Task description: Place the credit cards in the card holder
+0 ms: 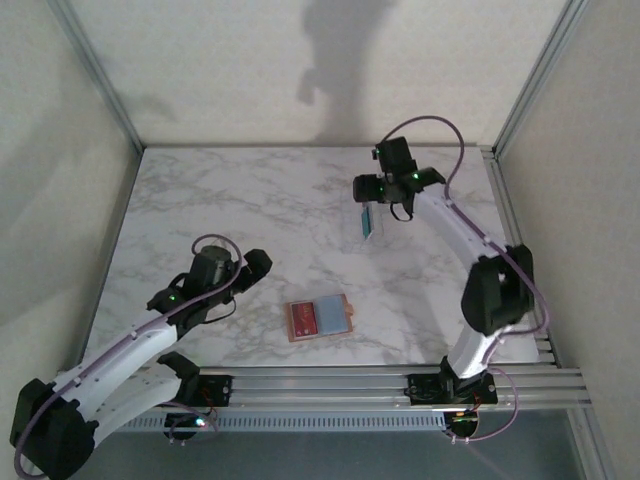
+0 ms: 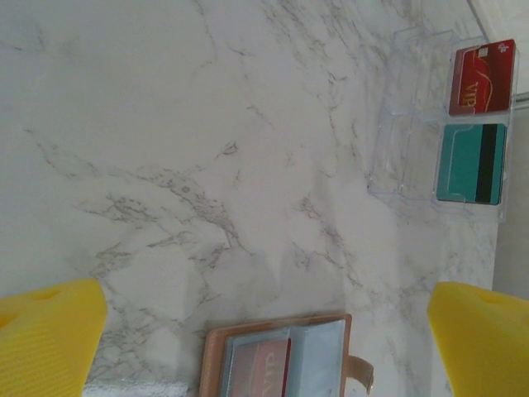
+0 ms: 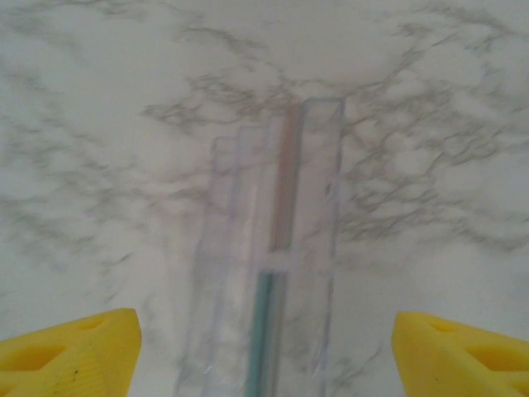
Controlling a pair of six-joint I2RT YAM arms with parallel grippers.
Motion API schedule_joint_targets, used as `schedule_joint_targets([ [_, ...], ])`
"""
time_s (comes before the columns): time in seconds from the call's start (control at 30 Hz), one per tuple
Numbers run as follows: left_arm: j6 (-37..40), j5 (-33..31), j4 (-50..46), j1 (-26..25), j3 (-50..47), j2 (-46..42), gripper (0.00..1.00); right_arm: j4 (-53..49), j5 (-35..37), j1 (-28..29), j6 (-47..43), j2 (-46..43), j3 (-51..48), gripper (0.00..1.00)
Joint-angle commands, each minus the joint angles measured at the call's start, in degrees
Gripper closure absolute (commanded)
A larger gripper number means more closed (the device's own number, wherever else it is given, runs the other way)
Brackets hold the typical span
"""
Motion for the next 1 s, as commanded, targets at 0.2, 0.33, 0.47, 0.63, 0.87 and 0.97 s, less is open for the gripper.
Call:
schedule_joint_targets([
  [0.2,-4.08,1.70,-0.54,-1.21,-5.23,-7.68,0.00,-1.52,5.42,-0.71,-9.53,15.15,11.14,0.13],
  [0.33,-4.81,2.00,-0.17,-1.71,-6.42,-8.51,0.00,-4.50,8.35,-0.74,-9.97,20.35,15.76,0.11],
  [0.47,-5.53,1.17,0.69,-2.45,-8.15,-10.15,0.00,-5.47,13.32,-0.80,-9.62,21.75,16.77,0.13],
  [0.63,-5.02,0.82,-0.86,-2.63,-7.59,-10.05,0.00,-9.10,17.52,-0.80,-9.62,24.41,20.60,0.15],
  [0.87,-5.70,0.99,0.02,-2.97,-8.47,-9.88,0.00,-11.35,22.42,-0.71,-8.27,24.78,22.74,0.16],
  [0.97,-5.97,1.09,0.33,-3.06,-9.19,-10.08,0.00,-12.15,23.40,-0.59,-7.62,25.05,23.33,0.19],
])
